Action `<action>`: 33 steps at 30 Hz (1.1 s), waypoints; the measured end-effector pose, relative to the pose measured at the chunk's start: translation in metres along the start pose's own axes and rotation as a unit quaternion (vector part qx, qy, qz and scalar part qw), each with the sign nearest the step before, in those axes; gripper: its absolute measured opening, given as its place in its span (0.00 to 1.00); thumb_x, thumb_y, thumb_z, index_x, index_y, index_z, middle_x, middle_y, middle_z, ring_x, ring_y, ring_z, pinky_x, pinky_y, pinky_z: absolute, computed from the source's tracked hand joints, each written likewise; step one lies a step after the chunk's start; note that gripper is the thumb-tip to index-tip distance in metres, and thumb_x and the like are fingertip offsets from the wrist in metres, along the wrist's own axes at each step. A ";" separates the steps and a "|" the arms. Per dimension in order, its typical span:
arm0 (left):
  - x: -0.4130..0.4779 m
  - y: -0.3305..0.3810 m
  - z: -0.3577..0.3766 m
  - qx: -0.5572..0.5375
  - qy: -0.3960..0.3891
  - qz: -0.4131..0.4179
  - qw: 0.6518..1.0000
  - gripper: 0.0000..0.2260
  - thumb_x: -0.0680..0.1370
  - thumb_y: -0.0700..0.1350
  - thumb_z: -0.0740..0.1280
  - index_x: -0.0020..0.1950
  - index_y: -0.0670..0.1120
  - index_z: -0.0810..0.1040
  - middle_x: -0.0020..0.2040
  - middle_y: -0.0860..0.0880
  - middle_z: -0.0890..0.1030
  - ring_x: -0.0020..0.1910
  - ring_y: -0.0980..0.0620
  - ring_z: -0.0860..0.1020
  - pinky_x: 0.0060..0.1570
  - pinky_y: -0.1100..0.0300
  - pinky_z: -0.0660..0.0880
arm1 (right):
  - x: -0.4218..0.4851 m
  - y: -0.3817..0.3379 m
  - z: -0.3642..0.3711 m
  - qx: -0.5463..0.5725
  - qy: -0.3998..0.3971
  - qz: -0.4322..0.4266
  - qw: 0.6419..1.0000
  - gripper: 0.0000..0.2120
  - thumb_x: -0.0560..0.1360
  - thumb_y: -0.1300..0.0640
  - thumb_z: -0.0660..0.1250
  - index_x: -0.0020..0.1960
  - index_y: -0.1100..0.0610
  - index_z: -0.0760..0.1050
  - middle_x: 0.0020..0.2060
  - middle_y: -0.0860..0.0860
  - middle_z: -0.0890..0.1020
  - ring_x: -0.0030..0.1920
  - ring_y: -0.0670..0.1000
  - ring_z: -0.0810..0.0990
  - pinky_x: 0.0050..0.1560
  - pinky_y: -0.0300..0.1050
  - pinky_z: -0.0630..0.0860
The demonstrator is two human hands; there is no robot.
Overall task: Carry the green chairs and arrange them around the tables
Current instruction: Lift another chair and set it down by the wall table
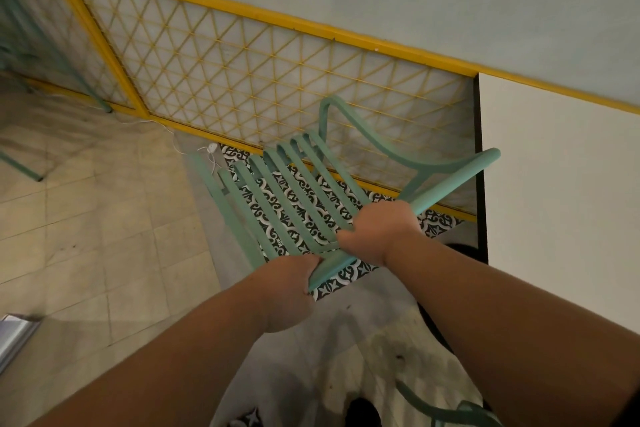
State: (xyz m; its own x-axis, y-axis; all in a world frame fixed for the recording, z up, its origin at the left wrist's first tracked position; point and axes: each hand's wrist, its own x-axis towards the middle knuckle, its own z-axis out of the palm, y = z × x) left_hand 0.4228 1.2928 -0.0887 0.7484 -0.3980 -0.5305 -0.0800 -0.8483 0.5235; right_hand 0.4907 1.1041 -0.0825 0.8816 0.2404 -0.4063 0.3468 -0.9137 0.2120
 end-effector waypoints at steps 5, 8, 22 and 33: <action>0.000 0.008 -0.001 0.051 0.006 -0.025 0.998 0.16 0.74 0.52 0.68 0.62 0.55 0.74 0.45 0.53 0.78 0.44 0.51 0.79 0.45 0.55 0.76 | -0.002 0.002 0.003 0.011 0.035 -0.005 0.999 0.28 0.78 0.37 0.47 0.35 0.52 0.76 0.32 0.49 0.78 0.32 0.51 0.76 0.35 0.45 0.71; 0.004 0.026 0.002 0.053 0.075 -0.048 0.995 0.10 0.74 0.58 0.67 0.51 0.55 0.74 0.42 0.55 0.78 0.42 0.53 0.77 0.47 0.54 0.76 | 0.002 0.004 0.006 -0.011 0.033 -0.030 0.999 0.27 0.76 0.38 0.43 0.34 0.52 0.73 0.31 0.48 0.76 0.30 0.51 0.73 0.33 0.45 0.65; 0.026 0.039 0.020 0.038 0.141 -0.033 0.989 0.07 0.81 0.48 0.63 0.59 0.52 0.73 0.39 0.56 0.75 0.41 0.52 0.78 0.47 0.53 0.80 | 0.025 0.109 0.008 0.098 0.022 -0.032 0.994 0.40 0.68 0.18 0.47 0.40 0.51 0.80 0.37 0.49 0.83 0.39 0.49 0.82 0.46 0.51 0.82; 0.023 0.036 0.021 0.052 0.151 -0.008 0.987 0.05 0.81 0.48 0.62 0.57 0.55 0.72 0.38 0.56 0.75 0.37 0.57 0.76 0.42 0.57 0.78 | 0.035 0.131 0.022 0.018 0.035 0.044 0.998 0.33 0.76 0.31 0.49 0.38 0.54 0.81 0.29 0.48 0.76 0.36 0.52 0.81 0.35 0.45 0.78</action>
State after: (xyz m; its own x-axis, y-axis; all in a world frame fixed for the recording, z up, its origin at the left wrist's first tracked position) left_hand 0.4236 1.2456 -0.0961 0.9114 -0.2746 -0.3066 -0.1217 -0.8914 0.4365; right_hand 0.5601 0.9861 -0.0886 0.9287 0.1798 -0.3243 0.2565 -0.9430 0.2120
